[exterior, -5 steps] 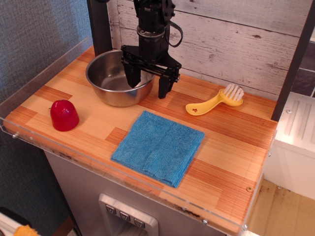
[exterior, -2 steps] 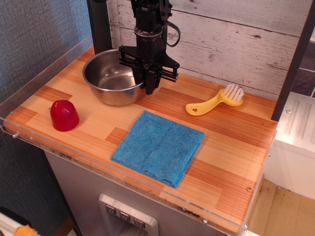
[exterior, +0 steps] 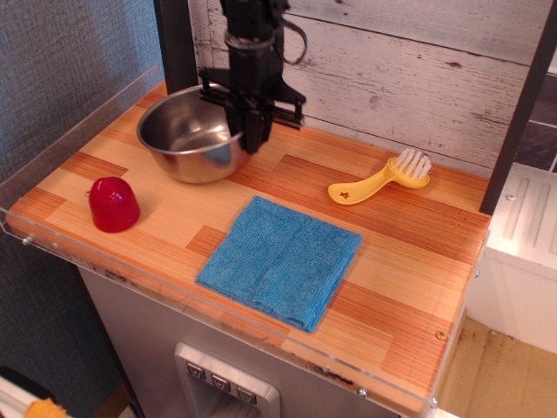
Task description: Put the pot right on top of the napkin.
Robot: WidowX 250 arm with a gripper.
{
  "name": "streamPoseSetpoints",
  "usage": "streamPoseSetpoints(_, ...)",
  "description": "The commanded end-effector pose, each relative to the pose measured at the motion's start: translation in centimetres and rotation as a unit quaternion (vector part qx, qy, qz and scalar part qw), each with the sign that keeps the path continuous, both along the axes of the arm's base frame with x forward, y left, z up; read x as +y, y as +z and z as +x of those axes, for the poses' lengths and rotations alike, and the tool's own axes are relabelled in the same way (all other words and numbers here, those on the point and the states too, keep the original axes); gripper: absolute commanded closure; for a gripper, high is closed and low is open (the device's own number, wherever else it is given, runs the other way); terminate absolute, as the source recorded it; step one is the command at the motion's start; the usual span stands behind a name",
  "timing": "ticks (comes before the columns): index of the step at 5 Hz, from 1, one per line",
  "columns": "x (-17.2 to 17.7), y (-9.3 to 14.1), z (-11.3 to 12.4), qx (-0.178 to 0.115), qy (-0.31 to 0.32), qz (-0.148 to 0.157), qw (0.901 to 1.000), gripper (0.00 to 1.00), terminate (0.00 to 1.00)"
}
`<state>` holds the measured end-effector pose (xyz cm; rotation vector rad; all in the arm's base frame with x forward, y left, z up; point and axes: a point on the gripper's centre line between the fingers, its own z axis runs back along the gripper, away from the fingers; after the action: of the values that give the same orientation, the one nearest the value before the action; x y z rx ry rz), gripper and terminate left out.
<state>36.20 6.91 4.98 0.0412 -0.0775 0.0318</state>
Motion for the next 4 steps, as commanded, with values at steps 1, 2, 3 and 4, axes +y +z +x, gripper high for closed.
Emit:
streamPoseSetpoints(1, -0.7, 10.2, 0.6, -0.096, -0.02, 0.011, 0.9951, 1.0, 0.0)
streamPoseSetpoints(2, -3.9, 11.8, -1.9, -0.107, -0.04, 0.004, 0.9935, 1.0, 0.0)
streamPoseSetpoints(3, -6.0, 10.7, -4.6, -0.084, -0.054, -0.02, 0.9948, 1.0, 0.0)
streamPoseSetpoints(4, -7.5, 8.9, -6.9, -0.062, -0.076, -0.009, 0.9952, 1.0, 0.0)
